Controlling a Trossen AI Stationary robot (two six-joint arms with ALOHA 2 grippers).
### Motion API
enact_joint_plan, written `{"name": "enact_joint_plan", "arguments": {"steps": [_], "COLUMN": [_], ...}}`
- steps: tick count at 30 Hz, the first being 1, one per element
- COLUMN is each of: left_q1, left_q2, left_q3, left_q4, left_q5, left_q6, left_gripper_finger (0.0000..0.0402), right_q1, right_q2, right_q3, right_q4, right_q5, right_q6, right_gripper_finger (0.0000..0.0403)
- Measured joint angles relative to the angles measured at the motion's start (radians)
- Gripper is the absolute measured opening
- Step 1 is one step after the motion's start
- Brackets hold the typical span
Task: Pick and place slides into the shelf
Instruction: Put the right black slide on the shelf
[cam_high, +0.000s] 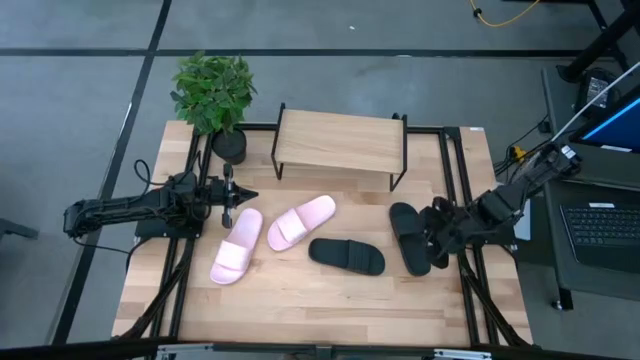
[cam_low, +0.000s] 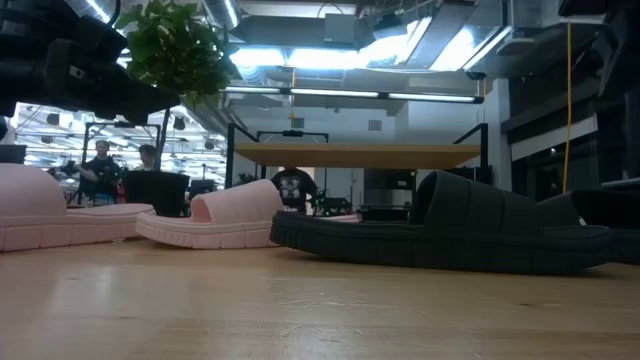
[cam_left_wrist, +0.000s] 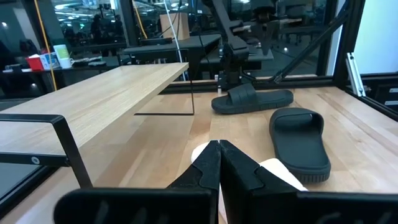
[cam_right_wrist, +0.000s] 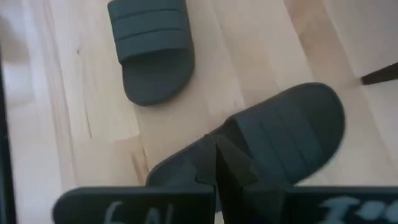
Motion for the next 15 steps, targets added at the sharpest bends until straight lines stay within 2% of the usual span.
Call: {"name": "enact_joint_plan", "arguments": {"steps": [3,7,15], "left_q1": [0.000,0.000,0.000], "left_q2": [0.000,0.000,0.000], "left_q3": [0.000,0.000,0.000], "left_q4": [0.000,0.000,0.010], "left_q5": [0.000,0.000,0.000], "left_q6": [0.000,0.000,0.006], "left_gripper_finger": [0.0000,0.0000,0.0000], "right_q1": [0.056,0.106,0.142], "right_q2": [0.051,0.133,0.270], "right_q3": [0.040,0.052,0.052], "right_q4": [-0.049,-0.102,-0.149], "right_q5": [0.058,0.076,0.125], "right_q6": [0.057,0.160,0.242], "right_gripper_finger": [0.0000,0.0000,0.0000]}}
